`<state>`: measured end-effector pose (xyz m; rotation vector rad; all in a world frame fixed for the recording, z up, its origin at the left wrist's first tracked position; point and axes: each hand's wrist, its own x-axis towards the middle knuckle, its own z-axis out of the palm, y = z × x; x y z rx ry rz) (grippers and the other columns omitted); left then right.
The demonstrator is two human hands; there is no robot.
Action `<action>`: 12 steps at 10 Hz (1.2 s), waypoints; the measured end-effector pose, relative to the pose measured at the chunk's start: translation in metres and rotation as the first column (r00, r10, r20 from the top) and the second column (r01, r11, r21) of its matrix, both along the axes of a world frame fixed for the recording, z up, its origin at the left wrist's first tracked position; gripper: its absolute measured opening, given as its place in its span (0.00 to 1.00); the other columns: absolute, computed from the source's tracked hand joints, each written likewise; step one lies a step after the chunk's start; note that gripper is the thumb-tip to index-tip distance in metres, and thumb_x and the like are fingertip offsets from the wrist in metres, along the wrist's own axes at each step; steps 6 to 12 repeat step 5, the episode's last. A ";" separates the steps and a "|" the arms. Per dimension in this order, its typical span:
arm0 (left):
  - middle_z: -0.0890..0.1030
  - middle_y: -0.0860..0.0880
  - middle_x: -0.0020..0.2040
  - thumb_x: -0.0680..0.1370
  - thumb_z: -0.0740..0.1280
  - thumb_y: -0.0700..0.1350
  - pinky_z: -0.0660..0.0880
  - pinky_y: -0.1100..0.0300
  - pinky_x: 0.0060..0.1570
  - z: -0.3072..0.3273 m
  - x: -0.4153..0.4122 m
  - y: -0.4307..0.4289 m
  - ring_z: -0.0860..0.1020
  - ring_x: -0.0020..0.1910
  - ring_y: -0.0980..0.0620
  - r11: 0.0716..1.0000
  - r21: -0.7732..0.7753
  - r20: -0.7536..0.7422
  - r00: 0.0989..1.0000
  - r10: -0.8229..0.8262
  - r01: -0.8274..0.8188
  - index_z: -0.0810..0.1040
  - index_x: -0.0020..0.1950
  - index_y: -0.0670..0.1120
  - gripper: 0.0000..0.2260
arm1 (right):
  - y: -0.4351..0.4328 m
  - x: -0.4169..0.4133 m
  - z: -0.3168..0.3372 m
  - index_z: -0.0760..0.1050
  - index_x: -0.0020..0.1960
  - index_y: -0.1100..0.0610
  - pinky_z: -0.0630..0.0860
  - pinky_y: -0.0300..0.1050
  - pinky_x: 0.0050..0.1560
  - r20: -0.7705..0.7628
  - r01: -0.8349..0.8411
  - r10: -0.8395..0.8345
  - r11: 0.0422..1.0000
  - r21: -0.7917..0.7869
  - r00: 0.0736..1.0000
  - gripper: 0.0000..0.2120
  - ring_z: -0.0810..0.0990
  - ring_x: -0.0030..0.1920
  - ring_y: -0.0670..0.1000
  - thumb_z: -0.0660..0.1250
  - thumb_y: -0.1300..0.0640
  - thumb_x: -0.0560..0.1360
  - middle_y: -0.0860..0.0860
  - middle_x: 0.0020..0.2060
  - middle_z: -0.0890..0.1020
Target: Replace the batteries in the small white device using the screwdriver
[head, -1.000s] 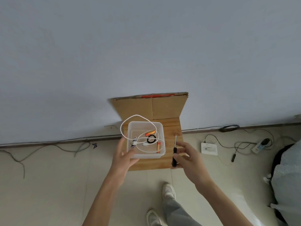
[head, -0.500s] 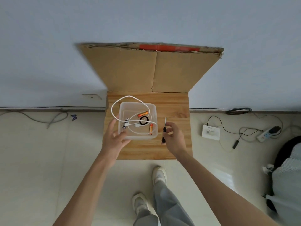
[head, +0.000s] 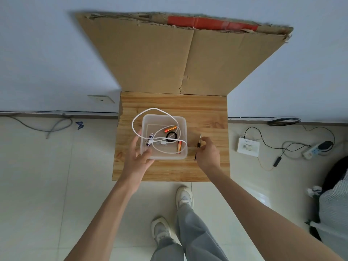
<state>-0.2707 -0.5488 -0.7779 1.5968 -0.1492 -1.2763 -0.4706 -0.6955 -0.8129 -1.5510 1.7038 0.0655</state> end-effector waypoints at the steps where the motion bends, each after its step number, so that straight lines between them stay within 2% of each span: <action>1: 0.80 0.57 0.72 0.83 0.73 0.45 0.80 0.47 0.67 0.000 -0.004 0.002 0.80 0.70 0.56 0.999 -0.014 0.009 1.000 0.029 -0.029 0.70 0.76 0.70 0.28 | 0.005 0.001 -0.005 0.72 0.73 0.55 0.83 0.59 0.57 -0.005 0.025 -0.025 1.000 -0.004 1.000 0.22 0.82 0.55 0.60 0.63 0.67 0.80 0.57 0.54 0.83; 2: 0.81 0.53 0.70 0.82 0.73 0.46 0.82 0.47 0.64 0.001 -0.008 0.005 0.82 0.68 0.53 0.999 0.002 0.043 0.998 0.050 -0.050 0.70 0.77 0.67 0.27 | 0.010 0.003 -0.006 0.73 0.69 0.56 0.82 0.59 0.56 0.000 0.063 -0.063 0.998 -0.020 0.998 0.19 0.81 0.55 0.60 0.65 0.66 0.79 0.57 0.54 0.82; 3: 0.81 0.46 0.69 0.83 0.73 0.43 0.82 0.44 0.65 -0.003 -0.009 0.012 0.84 0.65 0.50 0.995 0.066 0.055 0.996 0.068 -0.072 0.70 0.78 0.64 0.28 | 0.012 0.004 -0.003 0.73 0.65 0.57 0.83 0.59 0.56 0.004 0.094 -0.094 0.995 -0.036 0.996 0.16 0.82 0.55 0.61 0.67 0.64 0.79 0.57 0.56 0.82; 4: 0.78 0.43 0.71 0.82 0.74 0.42 0.83 0.45 0.64 0.002 -0.007 0.016 0.83 0.66 0.47 0.982 0.167 0.049 0.995 0.081 -0.088 0.68 0.79 0.60 0.29 | 0.015 0.003 0.004 0.72 0.63 0.57 0.83 0.58 0.56 -0.026 0.079 -0.080 0.996 -0.027 0.996 0.13 0.82 0.54 0.61 0.67 0.63 0.80 0.57 0.56 0.82; 5: 0.76 0.44 0.71 0.83 0.71 0.41 0.83 0.43 0.62 0.011 -0.006 0.018 0.81 0.66 0.44 0.946 0.313 0.012 0.997 0.083 -0.082 0.66 0.82 0.54 0.29 | 0.015 0.000 0.016 0.70 0.60 0.57 0.85 0.60 0.52 -0.057 0.115 -0.112 0.992 0.053 0.992 0.08 0.85 0.49 0.61 0.64 0.62 0.81 0.57 0.53 0.81; 12: 0.76 0.44 0.71 0.83 0.71 0.41 0.83 0.43 0.62 0.011 -0.006 0.018 0.81 0.66 0.44 0.946 0.313 0.012 0.997 0.083 -0.082 0.66 0.82 0.54 0.29 | 0.015 0.000 0.016 0.70 0.60 0.57 0.85 0.60 0.52 -0.057 0.115 -0.112 0.992 0.053 0.992 0.08 0.85 0.49 0.61 0.64 0.62 0.81 0.57 0.53 0.81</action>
